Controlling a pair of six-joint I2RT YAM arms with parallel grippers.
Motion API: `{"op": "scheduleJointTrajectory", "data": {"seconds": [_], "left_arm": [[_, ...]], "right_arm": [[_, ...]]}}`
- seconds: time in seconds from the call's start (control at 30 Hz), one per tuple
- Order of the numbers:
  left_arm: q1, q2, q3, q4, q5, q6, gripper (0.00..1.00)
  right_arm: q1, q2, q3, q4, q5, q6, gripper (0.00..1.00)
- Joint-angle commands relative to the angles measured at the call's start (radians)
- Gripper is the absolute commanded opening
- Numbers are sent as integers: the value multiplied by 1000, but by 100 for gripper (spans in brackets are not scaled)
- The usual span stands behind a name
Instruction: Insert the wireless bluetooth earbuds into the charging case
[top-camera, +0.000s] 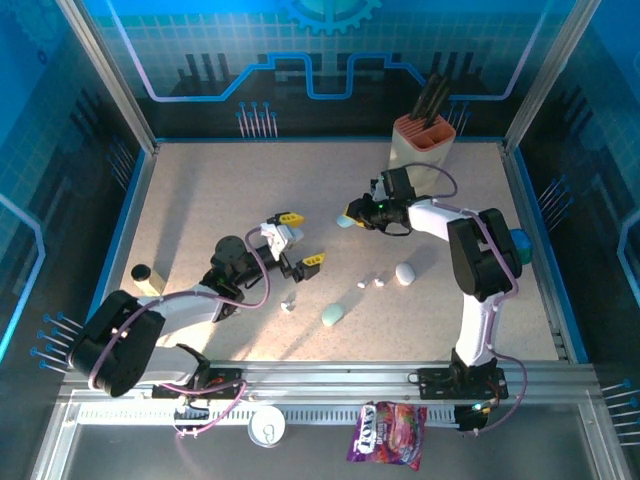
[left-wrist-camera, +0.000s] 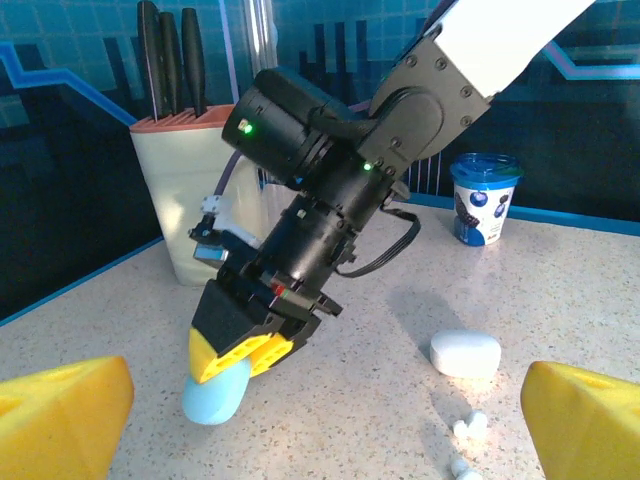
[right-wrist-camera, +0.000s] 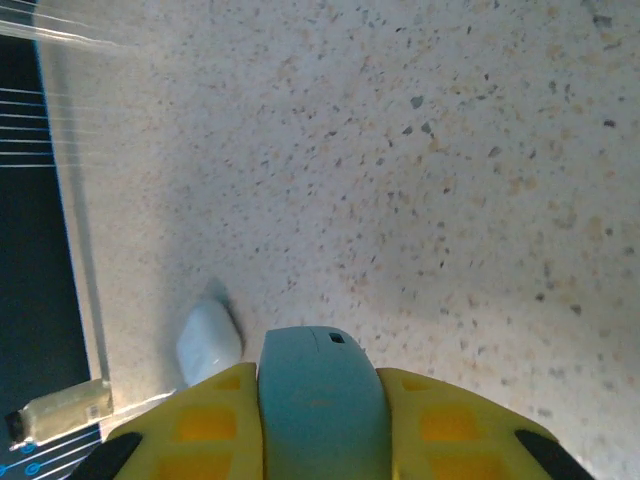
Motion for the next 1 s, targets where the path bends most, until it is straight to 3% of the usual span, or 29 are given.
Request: {"op": "scheduleJointTrajectory", "data": {"seconds": [0.0,0.27,0.47,0.57,0.77,0.97], "left_arm": [[2,-37,-10,-57,-9,-10,99],[-15,-84,25,-188,-44,-28,99],[-64,-130,88,-430,-142,-25,99],[-107,-158,135,-601,-267,-45,99],[-190,-191,199,-865,-411,-142,99],[-353,-183,233,-1027,-570,-275,99]], "right_arm": [[10,42,46,-28,28,-22,20],[11,76,57,-65,64,-72,34],[3,5,58,-143,157,-166,63],[-1,-53,42,-183,220,-223,77],[-3,-208,-67,-180,309,-296,98],[-13,-340,-204,-154,345,-329,100]]}}
